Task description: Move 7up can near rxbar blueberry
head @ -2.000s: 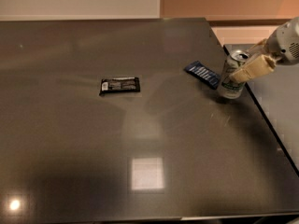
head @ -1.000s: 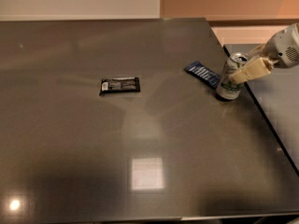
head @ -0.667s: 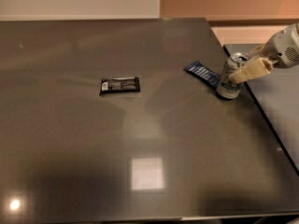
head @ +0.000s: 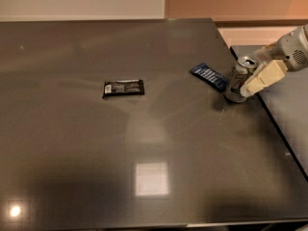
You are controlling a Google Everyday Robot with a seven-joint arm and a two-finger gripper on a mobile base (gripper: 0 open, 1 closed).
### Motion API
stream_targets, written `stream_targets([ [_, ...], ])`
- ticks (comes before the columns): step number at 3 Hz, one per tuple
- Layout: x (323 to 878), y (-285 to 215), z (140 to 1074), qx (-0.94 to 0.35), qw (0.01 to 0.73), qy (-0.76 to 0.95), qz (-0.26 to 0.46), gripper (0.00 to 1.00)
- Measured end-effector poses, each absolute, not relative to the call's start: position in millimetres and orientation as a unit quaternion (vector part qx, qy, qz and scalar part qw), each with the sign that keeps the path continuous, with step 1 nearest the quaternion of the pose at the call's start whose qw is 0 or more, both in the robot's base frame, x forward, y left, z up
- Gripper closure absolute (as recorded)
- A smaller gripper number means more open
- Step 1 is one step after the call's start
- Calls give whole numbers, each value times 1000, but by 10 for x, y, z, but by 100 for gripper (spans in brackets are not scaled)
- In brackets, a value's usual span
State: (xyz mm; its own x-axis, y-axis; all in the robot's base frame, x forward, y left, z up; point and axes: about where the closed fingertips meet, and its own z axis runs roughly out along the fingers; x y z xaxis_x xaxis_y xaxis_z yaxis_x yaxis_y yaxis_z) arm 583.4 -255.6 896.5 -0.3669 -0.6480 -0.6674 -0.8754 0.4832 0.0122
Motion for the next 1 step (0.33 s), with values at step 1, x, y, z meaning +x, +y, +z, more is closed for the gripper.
stream_targets([
  [1,5834,-2555,8965,-473,305,805,187,0],
])
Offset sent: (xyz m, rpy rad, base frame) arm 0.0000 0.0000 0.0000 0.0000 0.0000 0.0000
